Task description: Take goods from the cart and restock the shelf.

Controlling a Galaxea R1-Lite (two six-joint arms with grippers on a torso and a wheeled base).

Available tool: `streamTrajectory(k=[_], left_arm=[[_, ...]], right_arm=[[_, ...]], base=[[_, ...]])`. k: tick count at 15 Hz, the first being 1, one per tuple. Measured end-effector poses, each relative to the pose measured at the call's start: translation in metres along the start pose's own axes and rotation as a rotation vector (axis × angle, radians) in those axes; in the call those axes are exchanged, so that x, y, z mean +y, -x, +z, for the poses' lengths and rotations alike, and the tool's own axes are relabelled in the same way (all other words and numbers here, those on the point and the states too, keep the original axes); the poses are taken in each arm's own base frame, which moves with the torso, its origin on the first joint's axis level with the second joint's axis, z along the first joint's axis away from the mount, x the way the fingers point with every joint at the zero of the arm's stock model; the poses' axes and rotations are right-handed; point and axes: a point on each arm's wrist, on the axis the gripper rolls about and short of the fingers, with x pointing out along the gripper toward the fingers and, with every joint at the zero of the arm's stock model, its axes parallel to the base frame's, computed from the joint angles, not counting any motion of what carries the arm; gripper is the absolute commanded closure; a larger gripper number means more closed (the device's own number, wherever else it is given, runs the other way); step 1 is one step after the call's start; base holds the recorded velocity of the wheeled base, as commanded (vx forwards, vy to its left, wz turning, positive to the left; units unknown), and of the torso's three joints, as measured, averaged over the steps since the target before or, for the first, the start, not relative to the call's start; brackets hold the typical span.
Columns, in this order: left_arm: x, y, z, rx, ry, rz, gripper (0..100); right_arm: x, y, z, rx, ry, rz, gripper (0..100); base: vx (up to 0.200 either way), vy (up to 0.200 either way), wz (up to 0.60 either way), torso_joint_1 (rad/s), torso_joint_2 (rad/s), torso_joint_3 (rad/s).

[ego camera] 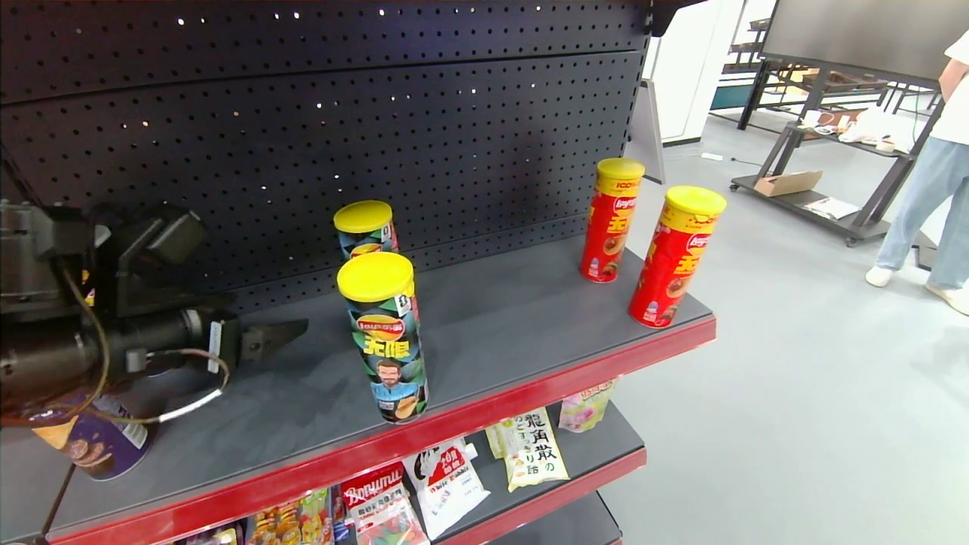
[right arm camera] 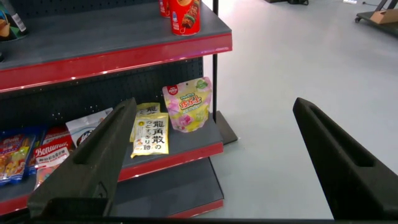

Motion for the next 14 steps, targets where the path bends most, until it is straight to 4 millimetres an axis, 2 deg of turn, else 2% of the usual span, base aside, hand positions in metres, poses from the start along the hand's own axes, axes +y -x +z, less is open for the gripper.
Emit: streamTrajectory(k=[4, 7, 10, 14], left_arm=[[-0.018, 0.098, -0.033, -0.028, 0.000, 0.064, 0], [-0.038, 0.154, -0.063, -0.119, 0.026, 0.094, 0], [-0.054, 0.184, -0.084, -0.237, 0.023, 0.077, 0], [-0.064, 0.200, -0.103, -0.332, -0.005, 0.087, 0]], right_arm=[[0.000, 0.000, 0.000, 0.000, 0.000, 0.000, 0], [0.000, 0.000, 0.000, 0.000, 0.000, 0.000, 0], [0.000, 0.000, 0.000, 0.000, 0.000, 0.000, 0], [0.000, 0.000, 0.000, 0.000, 0.001, 0.000, 0]], base=[[0.000, 0.000, 0.00, 0.000, 0.00, 0.000], [0.000, 0.000, 0.00, 0.000, 0.00, 0.000], [0.000, 0.000, 0.00, 0.000, 0.00, 0.000], [0.000, 0.000, 0.00, 0.000, 0.00, 0.000]])
